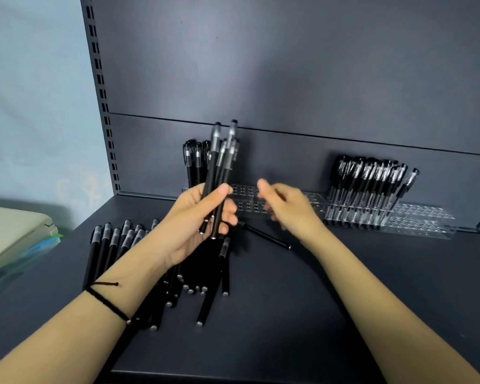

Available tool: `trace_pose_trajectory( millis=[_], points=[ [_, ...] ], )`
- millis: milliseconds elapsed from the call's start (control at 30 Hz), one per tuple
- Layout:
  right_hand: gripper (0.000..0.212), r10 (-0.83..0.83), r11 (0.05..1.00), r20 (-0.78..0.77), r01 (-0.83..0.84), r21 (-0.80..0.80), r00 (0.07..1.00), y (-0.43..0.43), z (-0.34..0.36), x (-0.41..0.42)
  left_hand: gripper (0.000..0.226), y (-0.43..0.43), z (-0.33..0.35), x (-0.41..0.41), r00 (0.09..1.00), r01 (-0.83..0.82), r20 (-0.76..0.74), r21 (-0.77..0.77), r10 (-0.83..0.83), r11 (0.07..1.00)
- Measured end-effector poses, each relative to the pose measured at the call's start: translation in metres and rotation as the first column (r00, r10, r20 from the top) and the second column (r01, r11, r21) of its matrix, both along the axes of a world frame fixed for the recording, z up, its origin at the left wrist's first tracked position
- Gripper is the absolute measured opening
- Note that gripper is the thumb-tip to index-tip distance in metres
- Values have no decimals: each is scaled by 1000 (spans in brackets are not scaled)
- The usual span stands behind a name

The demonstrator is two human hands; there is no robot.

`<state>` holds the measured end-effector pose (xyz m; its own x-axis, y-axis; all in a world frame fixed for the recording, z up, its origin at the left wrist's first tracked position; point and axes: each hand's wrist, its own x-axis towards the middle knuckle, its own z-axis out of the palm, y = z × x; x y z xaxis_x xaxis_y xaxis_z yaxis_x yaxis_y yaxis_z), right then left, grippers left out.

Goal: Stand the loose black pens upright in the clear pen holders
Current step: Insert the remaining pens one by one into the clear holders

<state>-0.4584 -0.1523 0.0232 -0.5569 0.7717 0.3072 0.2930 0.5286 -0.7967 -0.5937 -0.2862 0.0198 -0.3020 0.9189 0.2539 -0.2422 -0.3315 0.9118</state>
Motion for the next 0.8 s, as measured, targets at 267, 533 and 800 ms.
trace_pose_trajectory(
  millis=[267,533,800],
  points=[
    [68,-16,956,515,-138,259,857,-14,-29,-16,14,4,-5,-15,987,-151,51,-39,153,988],
    [94,95,984,654,-169,51,751,-43,-15,-13,17,5,-7,-24,967,-211,137,-49,216,976],
    [55,-123,960,558,-44,277,821,-34,-26,-28,19,7,-8,-19,974,-206,84,-60,210,977]
  ],
)
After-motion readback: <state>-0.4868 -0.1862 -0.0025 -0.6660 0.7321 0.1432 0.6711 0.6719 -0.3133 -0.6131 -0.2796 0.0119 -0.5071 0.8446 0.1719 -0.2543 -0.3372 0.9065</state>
